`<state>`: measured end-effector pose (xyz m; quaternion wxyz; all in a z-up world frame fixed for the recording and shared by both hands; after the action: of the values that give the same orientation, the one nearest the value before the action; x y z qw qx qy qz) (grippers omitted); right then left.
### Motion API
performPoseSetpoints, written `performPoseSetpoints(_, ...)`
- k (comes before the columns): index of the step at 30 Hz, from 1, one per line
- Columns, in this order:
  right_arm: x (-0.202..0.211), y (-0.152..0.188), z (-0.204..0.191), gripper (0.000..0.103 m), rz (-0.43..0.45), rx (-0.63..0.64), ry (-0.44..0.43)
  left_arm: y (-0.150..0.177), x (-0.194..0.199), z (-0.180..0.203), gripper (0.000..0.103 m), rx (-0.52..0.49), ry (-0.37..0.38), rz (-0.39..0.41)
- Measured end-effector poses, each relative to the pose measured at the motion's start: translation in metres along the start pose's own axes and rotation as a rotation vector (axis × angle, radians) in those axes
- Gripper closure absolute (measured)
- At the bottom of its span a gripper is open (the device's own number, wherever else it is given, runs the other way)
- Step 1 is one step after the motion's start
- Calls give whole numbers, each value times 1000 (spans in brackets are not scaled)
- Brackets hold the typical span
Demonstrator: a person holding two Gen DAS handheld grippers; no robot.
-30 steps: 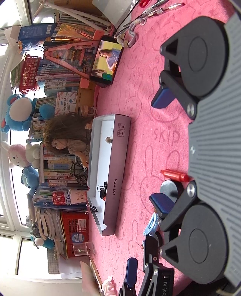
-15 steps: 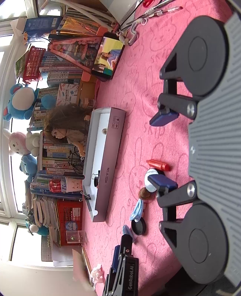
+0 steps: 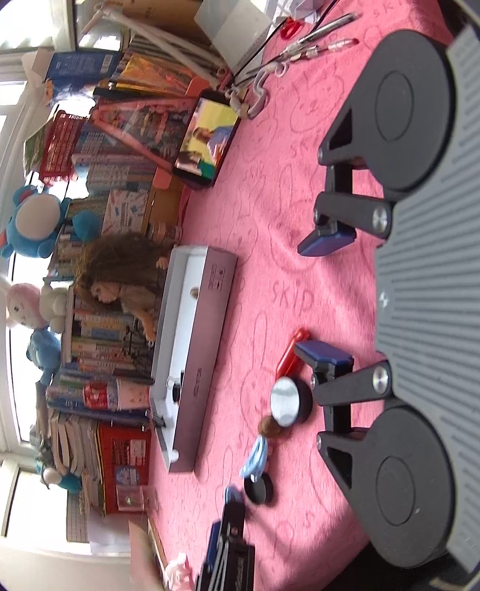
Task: Organize rigid objects
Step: 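Position the left gripper at the blue hair clip while the right gripper approaches the red crayon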
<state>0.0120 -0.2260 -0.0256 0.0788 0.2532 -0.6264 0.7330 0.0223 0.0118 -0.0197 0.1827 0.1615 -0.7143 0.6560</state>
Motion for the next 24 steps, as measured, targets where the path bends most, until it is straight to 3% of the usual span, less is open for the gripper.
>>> performPoseSetpoints(4, -4, -3, 11, 46, -8, -49, 52, 0, -1, -1, 66, -1, -14, 3)
performPoseSetpoints(10, 1, -6, -4, 47, 7, -42, 36, -1, -5, -1, 64, -18, -83, 15)
performPoseSetpoints(15, 8, -9, -17, 46, 28, -6, 56, -2, -5, -6, 64, -1, -83, 17)
performPoseSetpoints(24, 15, -6, -21, 46, 23, -3, 15, -2, -5, -8, 64, 8, -78, 15)
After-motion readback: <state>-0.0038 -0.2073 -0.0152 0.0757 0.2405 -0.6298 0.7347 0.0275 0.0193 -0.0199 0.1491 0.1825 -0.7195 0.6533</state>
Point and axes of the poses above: each gripper's, at about its wrist camera, not at the fingertips, and x roughly against the way its jaws point, z to its right, y to its underside, the point moved 2 cm from there along -x, roughly the way its jaws point, and after that the axes turned 6 degrees about -y, right-handed, at the moved point
